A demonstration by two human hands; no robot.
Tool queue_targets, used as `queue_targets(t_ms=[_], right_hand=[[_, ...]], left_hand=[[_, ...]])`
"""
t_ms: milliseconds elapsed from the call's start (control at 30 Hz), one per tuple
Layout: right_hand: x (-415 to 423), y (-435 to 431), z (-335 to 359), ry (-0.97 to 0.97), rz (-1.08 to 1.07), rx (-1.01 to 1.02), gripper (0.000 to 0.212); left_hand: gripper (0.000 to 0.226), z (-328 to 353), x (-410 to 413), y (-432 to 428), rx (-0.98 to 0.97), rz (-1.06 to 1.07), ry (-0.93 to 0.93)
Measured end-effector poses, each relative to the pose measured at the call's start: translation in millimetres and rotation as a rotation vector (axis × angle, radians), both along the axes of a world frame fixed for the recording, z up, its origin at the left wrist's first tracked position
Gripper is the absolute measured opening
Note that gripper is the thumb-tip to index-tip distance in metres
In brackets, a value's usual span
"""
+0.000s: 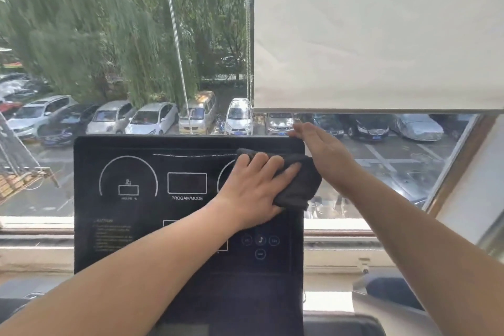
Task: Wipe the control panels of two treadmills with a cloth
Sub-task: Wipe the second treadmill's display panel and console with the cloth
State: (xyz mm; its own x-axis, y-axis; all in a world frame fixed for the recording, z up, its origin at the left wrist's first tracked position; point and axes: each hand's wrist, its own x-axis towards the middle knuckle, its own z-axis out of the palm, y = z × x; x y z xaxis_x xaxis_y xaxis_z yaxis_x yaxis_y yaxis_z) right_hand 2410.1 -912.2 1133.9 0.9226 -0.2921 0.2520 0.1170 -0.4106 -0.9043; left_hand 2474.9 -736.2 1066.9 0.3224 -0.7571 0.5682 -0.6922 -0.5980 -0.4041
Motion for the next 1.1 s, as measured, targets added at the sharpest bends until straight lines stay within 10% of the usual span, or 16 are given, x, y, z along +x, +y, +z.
queue_targets(t_ms=[267, 867, 1100], right_hand=[[-19.5, 3.9, -39.7, -0.096, -0.255, 0.246, 0.033], [-88.0, 72.4, -200.0, 0.381, -0.355, 0.388, 0.060], [-98.1, 58.0, -219.6, 0.474, -0.233, 0.506, 0.069]], left_hand=[[0.086, 9.4, -10.1, -25.9, -0.233, 0.212, 0.200], [0.049, -162.0, -98.3, 74.5, 0.164, -0.091, 0.251], [0.073, -103.1, -44.0, 97.4, -0.407, 0.221, 0.352]])
